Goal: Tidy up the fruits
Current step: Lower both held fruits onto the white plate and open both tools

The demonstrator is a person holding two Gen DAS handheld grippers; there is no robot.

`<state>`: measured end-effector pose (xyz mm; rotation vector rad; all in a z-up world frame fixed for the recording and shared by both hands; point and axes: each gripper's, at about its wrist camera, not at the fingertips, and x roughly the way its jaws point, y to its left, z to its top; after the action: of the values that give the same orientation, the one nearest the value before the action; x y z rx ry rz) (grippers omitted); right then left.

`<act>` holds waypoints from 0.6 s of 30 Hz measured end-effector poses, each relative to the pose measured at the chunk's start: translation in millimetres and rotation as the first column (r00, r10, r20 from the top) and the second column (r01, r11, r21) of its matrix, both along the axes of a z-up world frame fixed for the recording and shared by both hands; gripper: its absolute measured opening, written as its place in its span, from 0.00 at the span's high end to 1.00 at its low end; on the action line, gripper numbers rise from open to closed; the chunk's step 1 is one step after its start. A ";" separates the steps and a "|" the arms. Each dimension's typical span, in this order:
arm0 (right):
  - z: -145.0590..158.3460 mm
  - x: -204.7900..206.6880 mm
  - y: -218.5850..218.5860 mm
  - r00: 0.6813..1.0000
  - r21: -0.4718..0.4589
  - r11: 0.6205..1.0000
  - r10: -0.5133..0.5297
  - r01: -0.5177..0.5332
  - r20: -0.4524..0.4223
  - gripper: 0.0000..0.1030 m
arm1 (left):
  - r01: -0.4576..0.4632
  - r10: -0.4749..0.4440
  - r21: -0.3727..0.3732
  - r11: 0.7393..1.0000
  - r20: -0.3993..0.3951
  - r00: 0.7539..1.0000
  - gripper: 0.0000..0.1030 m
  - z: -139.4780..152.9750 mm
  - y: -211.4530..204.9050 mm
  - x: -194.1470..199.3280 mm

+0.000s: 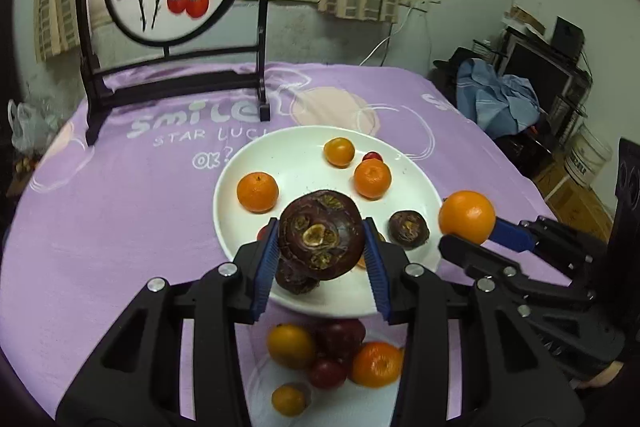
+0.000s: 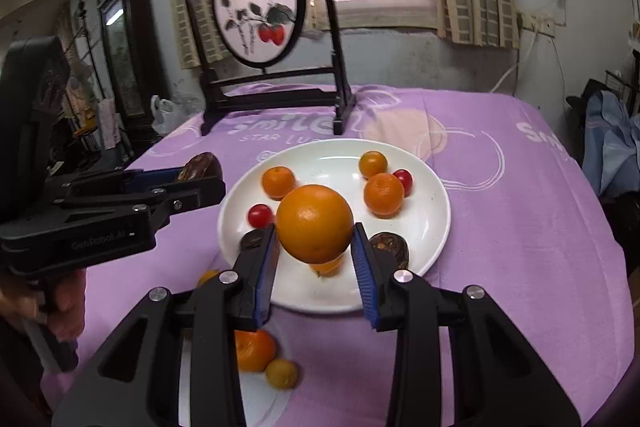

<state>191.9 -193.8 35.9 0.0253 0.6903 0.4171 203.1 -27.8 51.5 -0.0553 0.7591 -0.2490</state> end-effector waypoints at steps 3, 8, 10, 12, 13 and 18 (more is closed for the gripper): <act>-12.8 22.3 2.8 0.999 -0.017 1.000 -0.023 0.022 -0.043 0.64 | -0.024 0.024 0.008 1.000 -0.034 0.999 0.60 -13.6 -3.0 18.4; -31.4 49.1 5.2 0.993 -0.031 0.999 -0.048 0.045 -0.106 0.64 | -0.053 0.054 0.013 0.999 -0.098 0.994 0.60 -38.9 -6.2 42.5; -36.4 55.8 5.4 0.991 -0.030 0.998 -0.056 0.053 -0.124 0.64 | -0.059 0.060 0.012 0.998 -0.116 0.991 0.60 -46.3 -5.7 50.0; -40.9 62.0 5.3 0.988 -0.021 0.998 -0.065 0.062 -0.143 0.64 | -0.065 0.067 0.017 0.998 -0.129 0.989 0.60 -53.1 -8.0 57.2; -42.3 64.0 5.0 0.986 -0.014 0.998 -0.067 0.066 -0.151 0.64 | -0.065 0.067 0.021 0.998 -0.131 0.989 0.60 -55.7 -8.7 58.6; -45.2 66.7 -11.4 0.974 0.075 0.990 -0.105 0.122 -0.199 0.61 | -0.138 0.136 -0.003 0.990 -0.133 0.982 0.30 -55.1 0.2 60.3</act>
<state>258.6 -205.2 -9.3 0.1891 0.8586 0.3372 263.4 -27.6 -3.6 -0.1367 0.8826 -0.1198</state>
